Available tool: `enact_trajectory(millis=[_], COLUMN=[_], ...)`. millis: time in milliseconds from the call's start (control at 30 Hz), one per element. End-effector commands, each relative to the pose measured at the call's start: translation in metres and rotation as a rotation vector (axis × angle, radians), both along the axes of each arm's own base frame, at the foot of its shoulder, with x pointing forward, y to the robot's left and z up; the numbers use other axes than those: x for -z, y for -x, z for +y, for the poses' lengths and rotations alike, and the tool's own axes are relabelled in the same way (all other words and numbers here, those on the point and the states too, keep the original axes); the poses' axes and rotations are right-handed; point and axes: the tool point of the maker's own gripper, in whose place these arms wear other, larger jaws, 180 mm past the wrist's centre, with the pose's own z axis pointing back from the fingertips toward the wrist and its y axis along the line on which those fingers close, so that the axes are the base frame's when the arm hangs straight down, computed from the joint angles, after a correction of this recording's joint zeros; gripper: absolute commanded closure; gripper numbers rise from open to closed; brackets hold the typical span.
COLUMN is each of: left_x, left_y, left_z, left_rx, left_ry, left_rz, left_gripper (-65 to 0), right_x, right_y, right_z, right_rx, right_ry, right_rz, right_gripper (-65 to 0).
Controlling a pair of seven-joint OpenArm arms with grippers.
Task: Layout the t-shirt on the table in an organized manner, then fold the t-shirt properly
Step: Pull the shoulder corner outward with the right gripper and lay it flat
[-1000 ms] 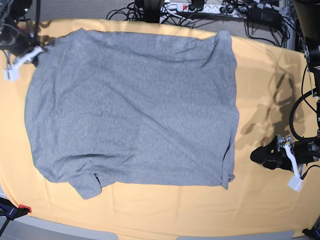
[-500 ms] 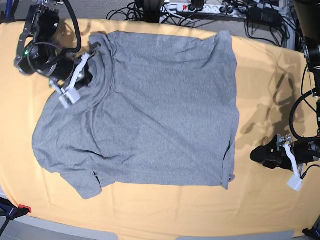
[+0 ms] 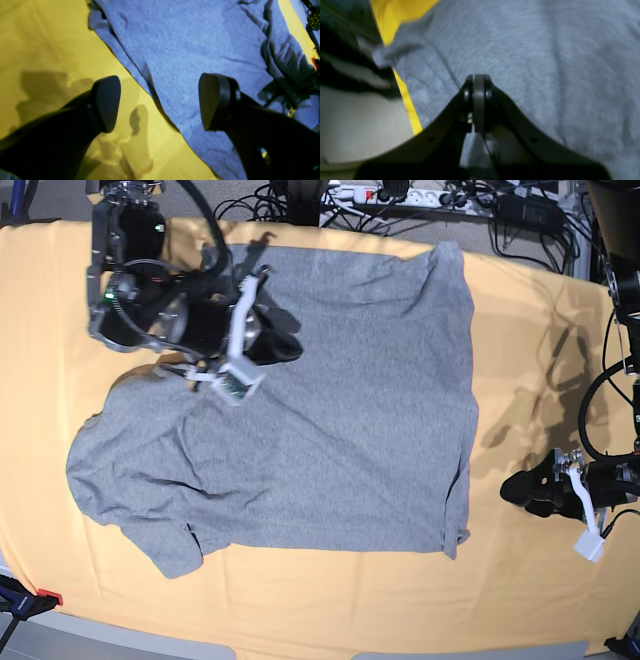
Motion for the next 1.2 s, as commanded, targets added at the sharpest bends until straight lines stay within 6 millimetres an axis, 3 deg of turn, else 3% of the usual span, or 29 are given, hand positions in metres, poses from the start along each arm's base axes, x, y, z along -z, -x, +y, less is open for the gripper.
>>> enact_trajectory(millis=[0,167,267,400,500,633,700,800,933,1067,1167], left_x=[-0.026,-0.025,-0.024,-0.024,-0.024,-0.024,-0.024,-0.025,-0.025,-0.025,-0.025], left_y=[-0.009,-0.009,-0.009,-0.009,-0.009,-0.009,-0.009,-0.009,-0.009,-0.009,-0.009], left_z=[0.002,0.003,0.004,0.004,0.004,0.004,0.003,0.003,0.003,0.003,0.003], left_rx=[-0.008,-0.009,-0.01,-0.01,-0.01,-0.01,-0.009,-0.009,-0.009,-0.009,-0.009], left_ry=[0.024,0.016,0.01,0.01,0.01,0.011,0.015,0.017,0.017,0.017,0.017], left_rz=[-0.072,-0.069,-0.067,-0.067,-0.067,-0.067,-0.069,-0.069,-0.069,-0.069,-0.069], left_gripper=[-49.4,-49.4,-49.4,-49.4,-49.4,-49.4,-49.4,-49.4,-49.4,-49.4,-49.4], right_x=[-0.012,-0.025,-0.036,-0.047,-0.046,-0.039,-0.036,-0.036,-0.033,-0.034,-0.024], right_y=[-0.01,-0.027,-0.033,-0.043,-0.038,-0.017,-0.004,0.013,0.031,0.036,0.036], right_z=[0.003,-0.013,-0.037,-0.099,-0.148,-0.205,-0.221,-0.22,-0.191,-0.17,-0.164], right_rx=[-0.012,0.038,0.124,0.359,0.546,0.768,0.833,0.823,0.67,0.574,0.548], right_ry=[0.012,0.137,0.152,0.183,0.187,0.182,0.166,0.091,0.027,-0.023,-0.044], right_rz=[-0.067,-0.186,-0.223,-0.228,-0.186,-0.105,-0.073,-0.041,-0.001,-0.005,0.026], right_gripper=[0.0,0.0,0.0,0.0,0.0,-21.7,-26.6,-26.8,-29.2,-33.6,-35.9])
